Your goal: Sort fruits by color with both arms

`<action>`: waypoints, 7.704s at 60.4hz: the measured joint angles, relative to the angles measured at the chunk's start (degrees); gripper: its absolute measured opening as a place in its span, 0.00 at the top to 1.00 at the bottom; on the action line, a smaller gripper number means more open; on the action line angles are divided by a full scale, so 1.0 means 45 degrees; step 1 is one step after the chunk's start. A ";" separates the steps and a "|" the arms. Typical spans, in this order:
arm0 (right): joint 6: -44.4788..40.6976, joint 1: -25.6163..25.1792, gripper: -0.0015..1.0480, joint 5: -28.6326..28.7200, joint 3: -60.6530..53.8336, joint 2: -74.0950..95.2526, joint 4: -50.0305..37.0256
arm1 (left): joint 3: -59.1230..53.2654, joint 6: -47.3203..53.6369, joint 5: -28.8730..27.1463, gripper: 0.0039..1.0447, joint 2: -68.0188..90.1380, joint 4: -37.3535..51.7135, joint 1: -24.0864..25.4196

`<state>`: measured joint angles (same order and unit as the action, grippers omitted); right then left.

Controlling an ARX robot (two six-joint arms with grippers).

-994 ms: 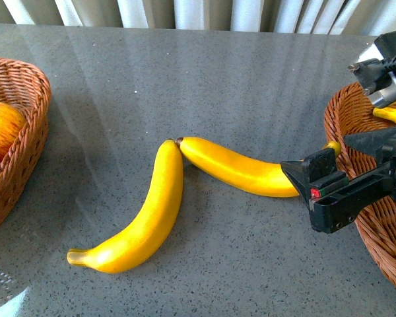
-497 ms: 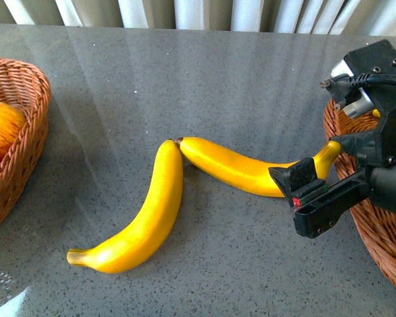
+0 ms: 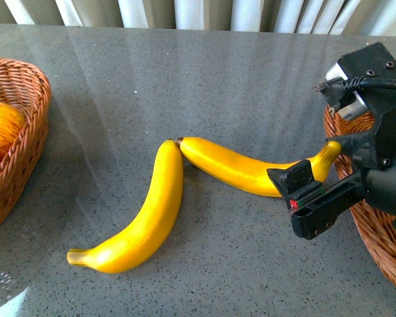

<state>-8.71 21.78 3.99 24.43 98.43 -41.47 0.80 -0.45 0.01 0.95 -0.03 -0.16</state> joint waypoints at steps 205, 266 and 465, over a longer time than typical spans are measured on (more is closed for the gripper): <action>0.8393 0.3735 0.09 -0.1899 0.5595 0.0976 0.6878 | 0.0000 0.0000 0.0000 0.09 0.0000 0.0005 0.0000; 0.9889 0.4765 0.09 -0.2487 1.0603 0.5693 1.0350 | 0.0000 0.0000 -0.0005 0.09 0.0000 0.0005 0.0000; 0.2229 -0.4843 0.60 -0.0894 -0.2123 -0.4153 -0.5377 | 0.0000 0.0000 0.0000 0.09 0.0000 0.0005 0.0000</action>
<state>1.32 -0.01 -0.03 14.87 79.75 -65.67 0.80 -0.45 0.01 0.95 -0.01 -0.16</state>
